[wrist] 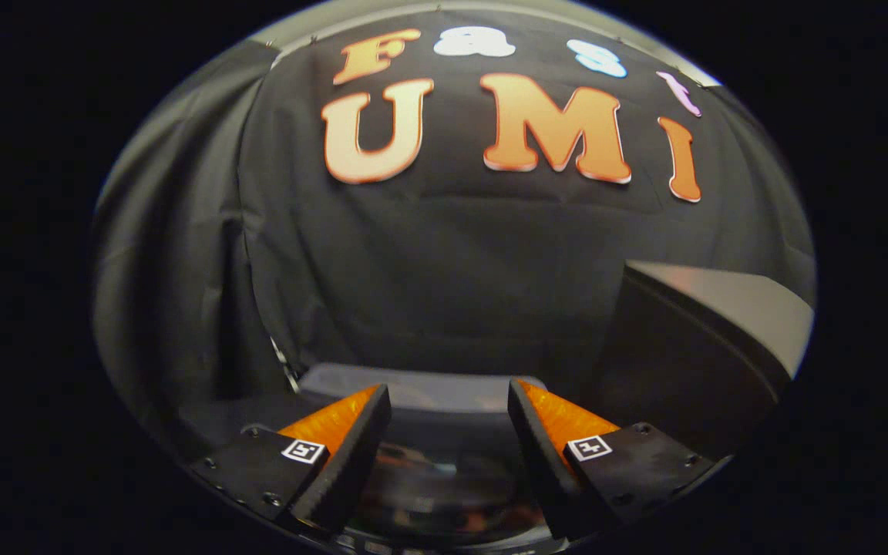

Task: Put the clothes into the washing machine and then close the washing machine lid.

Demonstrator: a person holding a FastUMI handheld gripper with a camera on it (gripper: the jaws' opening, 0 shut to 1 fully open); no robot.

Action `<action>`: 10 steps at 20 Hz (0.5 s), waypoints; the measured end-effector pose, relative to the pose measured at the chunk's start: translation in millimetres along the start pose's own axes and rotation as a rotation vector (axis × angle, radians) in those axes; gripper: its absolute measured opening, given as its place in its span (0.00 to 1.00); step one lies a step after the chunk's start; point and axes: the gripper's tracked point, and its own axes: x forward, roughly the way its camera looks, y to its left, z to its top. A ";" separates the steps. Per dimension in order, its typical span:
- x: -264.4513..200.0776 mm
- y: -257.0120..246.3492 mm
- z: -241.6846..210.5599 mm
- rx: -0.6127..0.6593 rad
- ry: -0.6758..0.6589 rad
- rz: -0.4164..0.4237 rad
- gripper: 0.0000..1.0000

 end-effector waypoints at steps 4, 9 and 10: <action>-1.7 -0.9 -32.1 0.041 0.054 -0.001 0.99; -18.4 9.5 6.3 0.043 0.001 0.027 0.99; -24.0 11.6 22.3 0.045 -0.027 0.034 0.99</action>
